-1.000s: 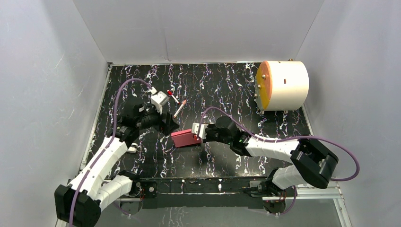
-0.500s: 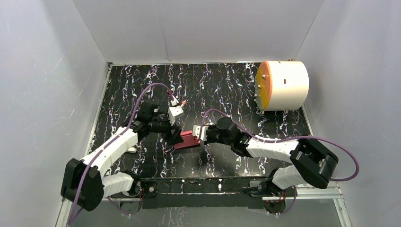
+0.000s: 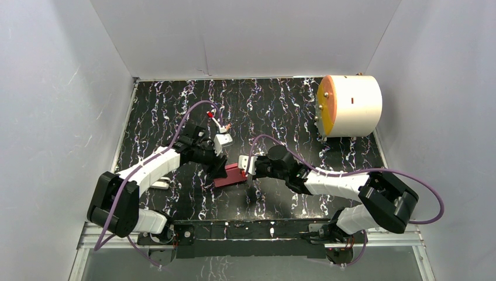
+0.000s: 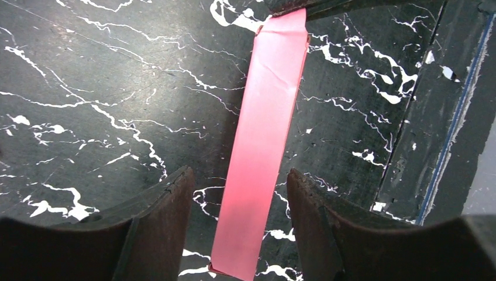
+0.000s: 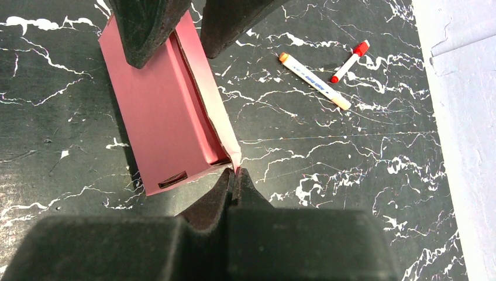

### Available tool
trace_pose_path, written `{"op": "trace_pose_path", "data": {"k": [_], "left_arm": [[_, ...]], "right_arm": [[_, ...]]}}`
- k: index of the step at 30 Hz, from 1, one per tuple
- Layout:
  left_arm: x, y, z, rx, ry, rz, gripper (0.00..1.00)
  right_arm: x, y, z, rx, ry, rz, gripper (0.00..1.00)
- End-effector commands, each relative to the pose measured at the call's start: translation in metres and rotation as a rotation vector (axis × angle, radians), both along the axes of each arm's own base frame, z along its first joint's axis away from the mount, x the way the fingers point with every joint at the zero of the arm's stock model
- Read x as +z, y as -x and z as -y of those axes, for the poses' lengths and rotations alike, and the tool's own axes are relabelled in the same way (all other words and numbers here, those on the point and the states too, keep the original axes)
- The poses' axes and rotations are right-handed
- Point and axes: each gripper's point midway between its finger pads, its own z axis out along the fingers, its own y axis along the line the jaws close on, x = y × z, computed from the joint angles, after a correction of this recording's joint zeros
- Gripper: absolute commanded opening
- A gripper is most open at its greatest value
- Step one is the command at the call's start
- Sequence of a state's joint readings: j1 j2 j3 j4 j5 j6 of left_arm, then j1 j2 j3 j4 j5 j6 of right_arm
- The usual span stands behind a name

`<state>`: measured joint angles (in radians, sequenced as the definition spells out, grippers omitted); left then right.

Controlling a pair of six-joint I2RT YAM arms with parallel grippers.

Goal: Fold the paper box

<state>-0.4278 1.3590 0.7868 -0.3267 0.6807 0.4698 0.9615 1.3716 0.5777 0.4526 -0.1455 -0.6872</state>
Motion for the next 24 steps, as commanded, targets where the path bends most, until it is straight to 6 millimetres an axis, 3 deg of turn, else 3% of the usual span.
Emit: {"op": "trace_pose_path", "data": {"k": [1, 11, 24], "left_arm": [[0.014, 0.005, 0.010, -0.061, 0.059, 0.001, 0.55], [0.008, 0.009, 0.013, -0.067, -0.008, 0.032, 0.29], [0.014, 0.001, 0.006, 0.004, -0.142, 0.229, 0.17]], "right_arm": [[0.018, -0.004, -0.008, 0.008, -0.072, 0.028, 0.00], [0.021, -0.004, -0.014, -0.007, -0.085, -0.020, 0.00], [0.035, -0.011, -0.019, -0.168, -0.154, -0.242, 0.00]]}}
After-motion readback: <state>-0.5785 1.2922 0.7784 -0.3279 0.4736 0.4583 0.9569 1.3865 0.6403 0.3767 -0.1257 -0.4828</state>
